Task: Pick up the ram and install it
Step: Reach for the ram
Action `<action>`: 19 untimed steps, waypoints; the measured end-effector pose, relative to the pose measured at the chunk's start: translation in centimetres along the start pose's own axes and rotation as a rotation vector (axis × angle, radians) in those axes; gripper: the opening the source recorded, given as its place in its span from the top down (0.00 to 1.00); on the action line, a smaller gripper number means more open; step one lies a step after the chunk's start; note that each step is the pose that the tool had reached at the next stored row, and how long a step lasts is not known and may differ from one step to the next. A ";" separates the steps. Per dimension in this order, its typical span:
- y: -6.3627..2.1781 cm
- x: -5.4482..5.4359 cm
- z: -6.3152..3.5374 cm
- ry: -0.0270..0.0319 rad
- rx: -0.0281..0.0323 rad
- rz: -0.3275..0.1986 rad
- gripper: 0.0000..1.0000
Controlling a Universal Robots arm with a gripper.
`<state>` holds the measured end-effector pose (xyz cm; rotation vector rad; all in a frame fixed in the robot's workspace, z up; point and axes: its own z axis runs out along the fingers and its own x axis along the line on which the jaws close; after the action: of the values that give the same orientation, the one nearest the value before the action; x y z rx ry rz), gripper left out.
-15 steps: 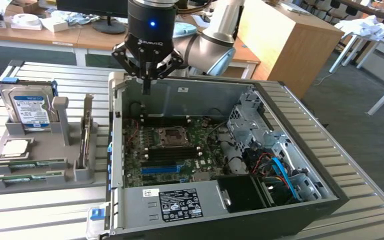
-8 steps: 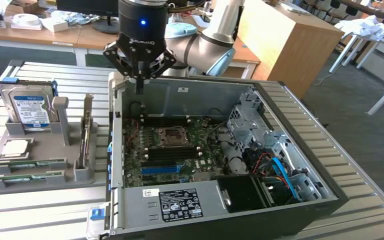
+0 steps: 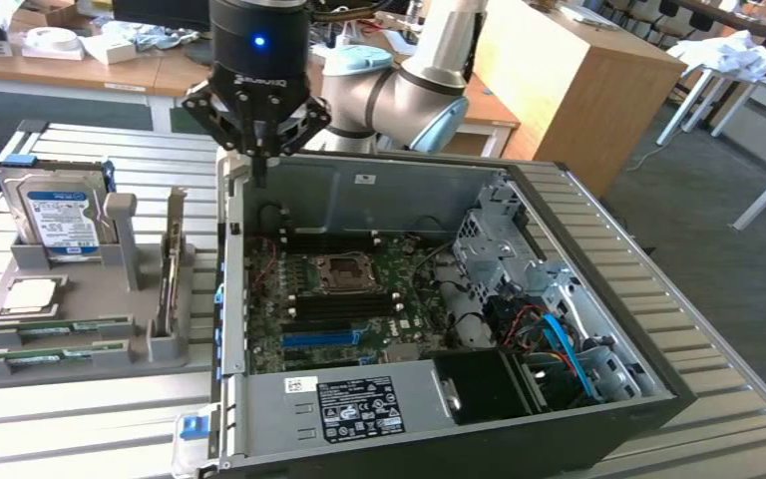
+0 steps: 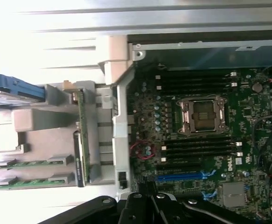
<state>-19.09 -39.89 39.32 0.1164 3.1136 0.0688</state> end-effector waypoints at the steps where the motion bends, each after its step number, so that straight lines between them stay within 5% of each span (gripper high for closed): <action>1: -0.02 0.3 -0.01 0.0001 0.0000 0.000 0.90; 19: -0.37 5.1 -0.13 0.0000 0.0000 0.000 0.90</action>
<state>-24.18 -39.89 39.32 0.1165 3.1136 0.0689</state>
